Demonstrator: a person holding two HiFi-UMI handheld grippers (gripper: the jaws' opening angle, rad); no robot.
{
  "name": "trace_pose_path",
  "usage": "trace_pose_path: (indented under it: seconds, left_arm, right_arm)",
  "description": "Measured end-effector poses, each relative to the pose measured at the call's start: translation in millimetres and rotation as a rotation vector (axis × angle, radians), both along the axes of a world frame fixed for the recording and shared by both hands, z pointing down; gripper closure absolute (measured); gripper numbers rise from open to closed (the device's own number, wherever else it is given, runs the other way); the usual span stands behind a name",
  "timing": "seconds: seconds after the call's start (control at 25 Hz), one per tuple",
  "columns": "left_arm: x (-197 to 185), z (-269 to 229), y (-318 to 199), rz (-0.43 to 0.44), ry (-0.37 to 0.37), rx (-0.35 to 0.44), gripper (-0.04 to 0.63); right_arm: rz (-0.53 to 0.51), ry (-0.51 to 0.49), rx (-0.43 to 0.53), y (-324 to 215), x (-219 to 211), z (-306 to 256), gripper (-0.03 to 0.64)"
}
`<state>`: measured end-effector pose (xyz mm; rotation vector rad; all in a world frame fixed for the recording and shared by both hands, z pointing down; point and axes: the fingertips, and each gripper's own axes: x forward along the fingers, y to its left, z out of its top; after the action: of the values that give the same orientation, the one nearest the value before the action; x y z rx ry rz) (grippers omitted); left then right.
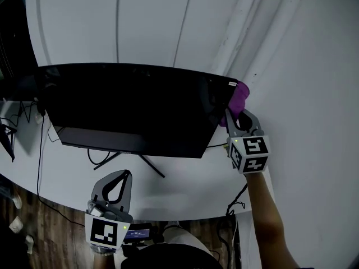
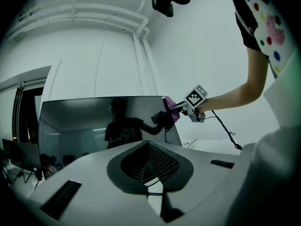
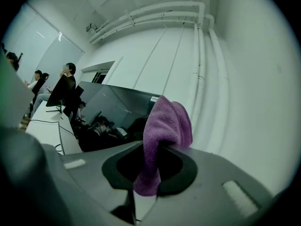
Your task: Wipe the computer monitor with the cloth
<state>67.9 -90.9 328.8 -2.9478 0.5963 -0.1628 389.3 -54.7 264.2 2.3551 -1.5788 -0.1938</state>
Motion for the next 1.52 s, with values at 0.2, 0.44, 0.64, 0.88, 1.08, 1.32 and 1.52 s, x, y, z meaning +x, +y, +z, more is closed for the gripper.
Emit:
trace_pose_path:
  seconds: [0.2, 0.44, 0.64, 0.88, 1.08, 1.32, 1.52]
  left_arm:
    - [12.9, 0.9, 3.6, -0.013, -0.015, 0.004, 0.591]
    - [26.1, 2.2, 3.0, -0.04, -0.025, 0.008, 0.591]
    - [31.6, 2.4, 0.6, -0.076, -0.031, 0.006, 0.591]
    - [41.0, 5.0, 0.8, -0.103, -0.036, 0.007, 0.591]
    - [49.0, 8.2, 1.1, -0.129, -0.049, 0.002, 0.591]
    - [55.1, 10.2, 2.5, -0.168, -0.063, 0.005, 0.591]
    - [59.6, 11.4, 4.9, -0.214, -0.066, 0.009, 0.591]
  right_arm:
    - [-0.04, -0.042, -0.022, 2.8, -1.9, 24.0, 0.549]
    - [-0.066, -0.086, -0.029, 5.9, -2.0, 47.8, 0.549]
    - [-0.09, -0.137, -0.053, 7.6, -3.4, 70.4, 0.549]
    - [-0.092, -0.204, -0.065, 12.8, 1.7, 97.9, 0.549]
    - [-0.107, -0.272, -0.088, 17.5, 0.9, 126.4, 0.549]
    - [-0.135, -0.33, -0.134, 23.2, -3.8, 158.2, 0.549]
    - [-0.154, -0.38, -0.164, 28.5, -2.4, 182.4, 0.549]
